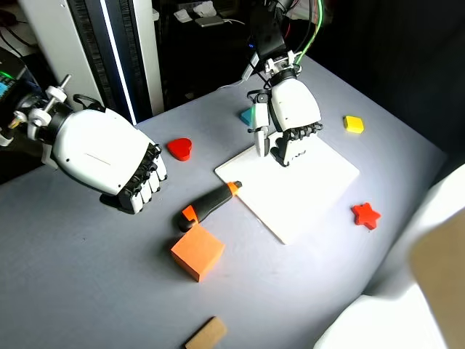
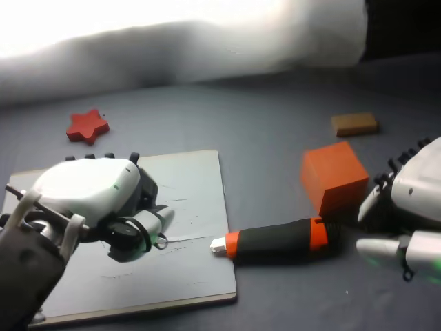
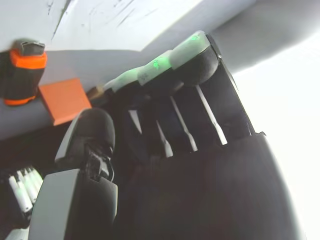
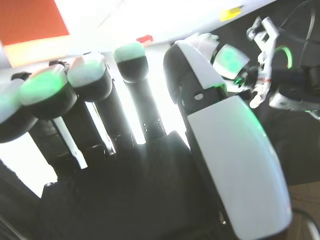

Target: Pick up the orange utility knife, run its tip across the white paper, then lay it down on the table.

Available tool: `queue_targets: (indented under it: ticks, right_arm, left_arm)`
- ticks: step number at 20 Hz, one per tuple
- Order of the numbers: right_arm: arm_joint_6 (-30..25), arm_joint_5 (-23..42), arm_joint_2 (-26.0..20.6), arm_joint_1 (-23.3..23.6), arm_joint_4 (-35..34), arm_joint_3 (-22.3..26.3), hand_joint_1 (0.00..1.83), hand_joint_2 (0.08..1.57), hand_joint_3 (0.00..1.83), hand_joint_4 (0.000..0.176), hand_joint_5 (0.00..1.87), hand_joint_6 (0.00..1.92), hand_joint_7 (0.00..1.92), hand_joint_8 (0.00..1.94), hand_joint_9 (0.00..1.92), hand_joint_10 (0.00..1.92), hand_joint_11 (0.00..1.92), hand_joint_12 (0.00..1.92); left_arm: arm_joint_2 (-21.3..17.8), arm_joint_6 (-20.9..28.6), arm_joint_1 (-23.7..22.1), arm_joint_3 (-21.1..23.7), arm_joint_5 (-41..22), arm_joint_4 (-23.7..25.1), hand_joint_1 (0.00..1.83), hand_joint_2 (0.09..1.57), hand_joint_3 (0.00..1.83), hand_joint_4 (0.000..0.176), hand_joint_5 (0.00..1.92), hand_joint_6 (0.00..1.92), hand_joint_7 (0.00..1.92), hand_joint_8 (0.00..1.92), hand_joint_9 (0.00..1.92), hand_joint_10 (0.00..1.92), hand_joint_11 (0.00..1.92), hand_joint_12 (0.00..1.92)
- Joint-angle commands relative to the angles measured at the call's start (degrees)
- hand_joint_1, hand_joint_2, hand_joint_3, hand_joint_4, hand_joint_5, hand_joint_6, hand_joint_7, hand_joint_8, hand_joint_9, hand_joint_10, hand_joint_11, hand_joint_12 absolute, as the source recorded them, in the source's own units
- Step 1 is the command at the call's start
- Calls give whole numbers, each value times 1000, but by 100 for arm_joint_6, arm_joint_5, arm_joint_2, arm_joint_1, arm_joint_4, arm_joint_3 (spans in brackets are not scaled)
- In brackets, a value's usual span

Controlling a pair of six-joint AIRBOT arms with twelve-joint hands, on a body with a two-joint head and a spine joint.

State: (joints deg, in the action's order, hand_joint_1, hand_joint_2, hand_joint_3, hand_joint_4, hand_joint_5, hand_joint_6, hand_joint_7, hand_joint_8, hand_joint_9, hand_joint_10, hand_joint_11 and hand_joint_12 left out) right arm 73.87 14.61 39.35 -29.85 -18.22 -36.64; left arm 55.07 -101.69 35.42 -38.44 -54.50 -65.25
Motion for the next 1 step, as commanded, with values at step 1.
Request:
queue_targets:
  ticks: [1]
  right_arm:
    - [-92, 753, -52, -12, 31, 1, 415, 1516, 3, 0, 936, 1921, 1077, 1941, 1107, 1921, 1119, 1921]
  left_arm:
    - [-48, 21, -16, -31, -412, 350, 563, 1463, 1, 0, 866, 1804, 1048, 1888, 1104, 1921, 1142, 1921]
